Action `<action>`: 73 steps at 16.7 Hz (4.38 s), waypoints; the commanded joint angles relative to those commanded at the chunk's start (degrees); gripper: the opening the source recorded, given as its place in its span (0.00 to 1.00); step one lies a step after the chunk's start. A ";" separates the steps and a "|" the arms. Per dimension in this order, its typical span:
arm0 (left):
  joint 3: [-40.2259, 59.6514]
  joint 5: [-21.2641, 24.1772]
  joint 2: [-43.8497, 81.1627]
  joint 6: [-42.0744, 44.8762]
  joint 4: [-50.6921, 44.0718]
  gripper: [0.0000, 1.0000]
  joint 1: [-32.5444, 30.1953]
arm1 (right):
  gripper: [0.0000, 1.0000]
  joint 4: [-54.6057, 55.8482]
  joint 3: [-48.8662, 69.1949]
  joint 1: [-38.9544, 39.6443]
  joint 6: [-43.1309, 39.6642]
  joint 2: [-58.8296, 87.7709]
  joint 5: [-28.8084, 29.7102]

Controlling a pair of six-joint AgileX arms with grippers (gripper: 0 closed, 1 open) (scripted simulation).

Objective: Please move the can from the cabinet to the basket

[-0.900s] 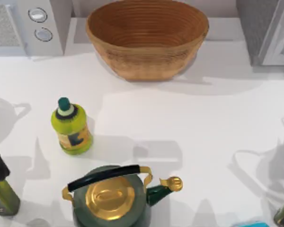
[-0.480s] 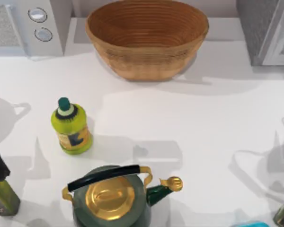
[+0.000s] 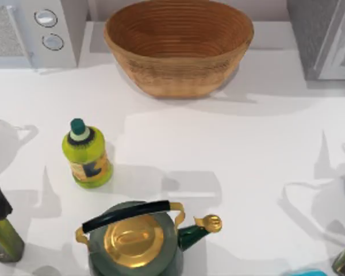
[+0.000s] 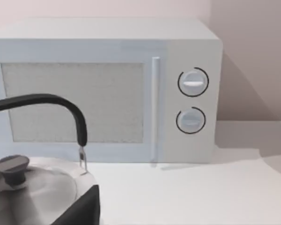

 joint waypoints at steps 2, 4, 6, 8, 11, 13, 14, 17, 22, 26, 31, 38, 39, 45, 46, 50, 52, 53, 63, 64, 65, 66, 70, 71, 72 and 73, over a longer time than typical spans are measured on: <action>0.00 0.00 0.00 0.00 0.00 1.00 0.00 | 1.00 -1.84 9.37 0.79 0.00 5.52 0.69; 0.00 0.00 0.00 0.00 0.00 1.00 0.00 | 1.00 -3.72 18.44 1.58 0.01 11.41 1.53; 0.00 0.00 0.00 0.00 0.00 1.00 0.00 | 1.00 -5.61 26.98 2.33 0.02 17.53 2.52; 0.00 0.00 0.00 0.00 0.00 1.00 0.00 | 1.00 -7.47 34.71 3.04 0.06 23.77 3.64; 0.00 0.00 0.00 0.00 0.00 1.00 0.00 | 1.00 -10.12 44.39 4.05 0.15 32.91 5.40; 0.00 0.00 0.00 0.00 0.00 1.00 0.00 | 1.00 -11.67 49.17 4.68 0.25 38.47 6.50; 0.00 0.00 0.00 0.00 0.00 1.00 0.00 | 1.00 -12.39 51.12 4.99 0.30 41.05 7.02; 0.00 0.00 0.00 0.00 0.00 1.00 0.00 | 1.00 -14.23 55.04 5.86 0.49 47.74 8.33; 0.00 0.00 0.00 0.00 0.00 1.00 0.00 | 1.00 -16.22 57.20 7.14 1.00 55.26 9.67; 0.00 0.00 0.00 0.00 0.00 1.00 0.00 | 1.00 -16.63 57.60 7.47 1.17 56.85 9.92; 0.00 0.00 0.00 0.00 0.00 1.00 0.00 | 1.00 -16.38 57.65 8.12 1.15 57.18 10.78; 0.00 0.00 0.00 0.00 0.00 1.00 0.00 | 1.00 -14.10 59.04 16.83 0.93 60.41 20.00; 0.00 0.00 0.00 0.00 0.00 1.00 0.00 | 1.00 -13.85 59.18 17.79 0.90 60.76 21.01; 0.00 0.00 0.00 0.00 0.00 1.00 0.00 | 1.00 -13.67 59.86 17.67 0.89 61.58 20.91; 0.00 0.00 0.00 0.00 0.00 1.00 0.00 | 1.00 -13.59 61.13 17.28 0.90 62.91 20.54; 0.00 0.00 0.00 0.00 0.00 1.00 0.00 | 1.00 -13.03 67.40 14.96 0.92 69.74 18.34; 0.00 0.00 0.00 0.00 0.00 1.00 0.00 | 1.00 -12.78 69.62 14.04 0.92 72.19 17.46; 0.00 0.00 0.00 0.00 0.00 1.00 0.00 | 1.00 -12.74 69.97 13.89 0.92 72.57 17.32; 0.00 0.00 0.00 0.00 0.00 1.00 0.00 | 0.47 -12.74 69.97 13.89 0.92 72.57 17.32; 0.00 0.00 0.00 0.00 0.00 1.00 0.00 | 0.40 -12.74 69.97 13.89 0.92 72.57 17.32; 0.00 0.00 0.00 0.00 0.00 1.00 0.00 | 0.32 -12.74 69.97 13.89 0.92 72.57 17.32; 0.00 0.00 0.00 0.00 0.00 1.00 0.00 | 0.25 -12.74 69.97 13.89 0.92 72.57 17.32; 0.00 0.00 0.00 0.00 0.00 1.00 0.00 | 0.00 -12.74 69.97 13.89 0.92 72.57 17.32; 0.00 0.00 0.00 0.00 0.00 1.00 0.00 | 0.00 -12.74 69.97 13.89 0.92 72.57 17.32; 0.00 0.00 0.00 0.00 0.00 1.00 0.00 | 0.00 -12.74 69.97 13.89 0.92 72.57 17.32; 0.00 0.00 0.00 0.00 0.00 1.00 0.00 | 0.00 -12.74 69.97 13.89 0.92 72.57 17.32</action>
